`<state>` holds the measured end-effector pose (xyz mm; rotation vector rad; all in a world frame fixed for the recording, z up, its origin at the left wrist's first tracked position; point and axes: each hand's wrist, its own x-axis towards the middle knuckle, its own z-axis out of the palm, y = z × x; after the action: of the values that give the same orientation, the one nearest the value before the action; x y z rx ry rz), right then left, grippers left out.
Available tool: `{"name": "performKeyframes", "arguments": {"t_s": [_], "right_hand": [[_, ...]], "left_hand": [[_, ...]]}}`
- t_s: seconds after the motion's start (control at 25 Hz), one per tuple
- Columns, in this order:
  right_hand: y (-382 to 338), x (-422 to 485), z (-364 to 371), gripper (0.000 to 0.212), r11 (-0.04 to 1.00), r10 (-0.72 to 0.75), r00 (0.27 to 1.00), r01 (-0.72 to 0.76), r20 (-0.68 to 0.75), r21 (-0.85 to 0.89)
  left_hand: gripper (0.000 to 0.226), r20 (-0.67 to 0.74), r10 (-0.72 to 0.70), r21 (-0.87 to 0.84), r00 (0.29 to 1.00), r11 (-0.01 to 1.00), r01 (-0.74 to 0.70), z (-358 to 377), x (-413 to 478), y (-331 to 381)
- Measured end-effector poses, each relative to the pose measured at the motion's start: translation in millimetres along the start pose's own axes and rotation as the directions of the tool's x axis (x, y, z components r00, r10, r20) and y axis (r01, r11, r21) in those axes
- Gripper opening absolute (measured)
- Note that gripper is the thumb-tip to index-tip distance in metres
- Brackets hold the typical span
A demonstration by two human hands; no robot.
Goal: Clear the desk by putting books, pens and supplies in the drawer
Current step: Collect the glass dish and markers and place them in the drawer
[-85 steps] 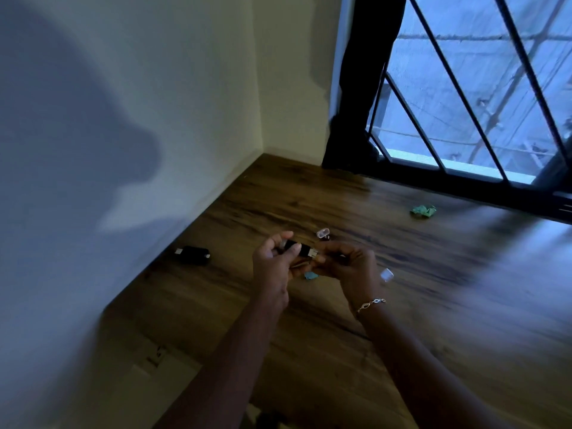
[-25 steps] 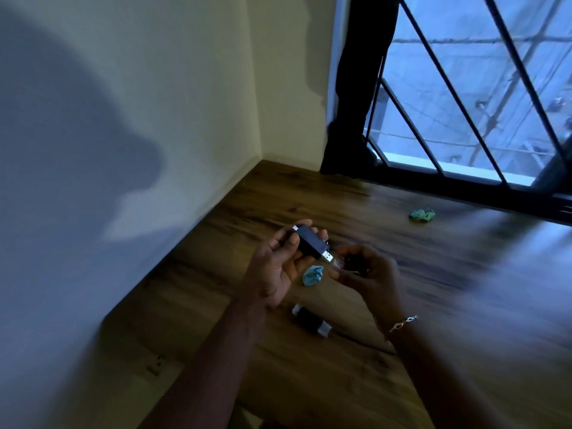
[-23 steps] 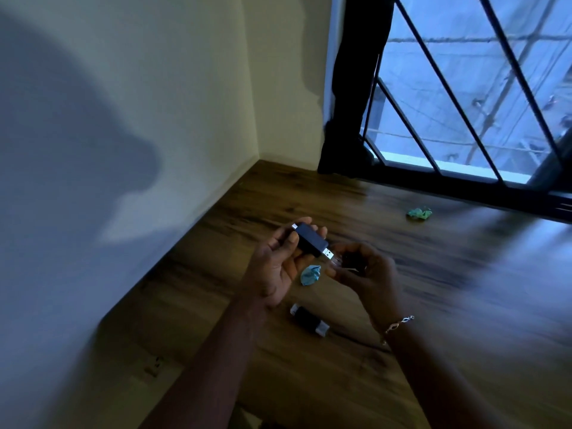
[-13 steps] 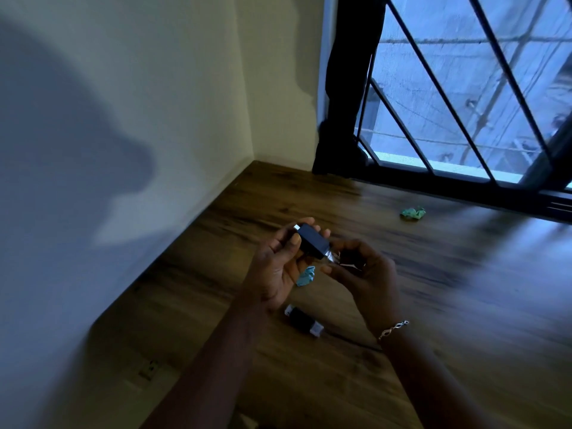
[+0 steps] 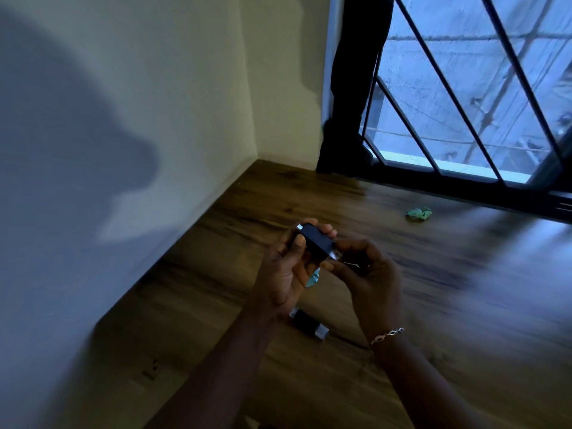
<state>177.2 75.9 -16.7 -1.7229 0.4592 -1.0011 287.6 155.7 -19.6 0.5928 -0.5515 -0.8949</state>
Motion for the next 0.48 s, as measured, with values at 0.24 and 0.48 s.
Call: {"name": "performKeyframes", "arguments": {"t_s": [0.24,0.48], "right_hand": [[8.1,-1.7,7.7,0.035,0.998,-0.001,0.998,0.005,-0.063,0.062],[1.5,10.1,11.0,0.046,0.999,0.004,0.999,-0.006,0.051,0.038]], "left_hand": [[0.048,0.006,0.037,-0.004,0.999,0.999,-0.037,1.3,-2.0,-4.0],[0.058,-0.128,0.007,-0.053,0.992,0.998,-0.013,0.7,4.3,-0.2]]}}
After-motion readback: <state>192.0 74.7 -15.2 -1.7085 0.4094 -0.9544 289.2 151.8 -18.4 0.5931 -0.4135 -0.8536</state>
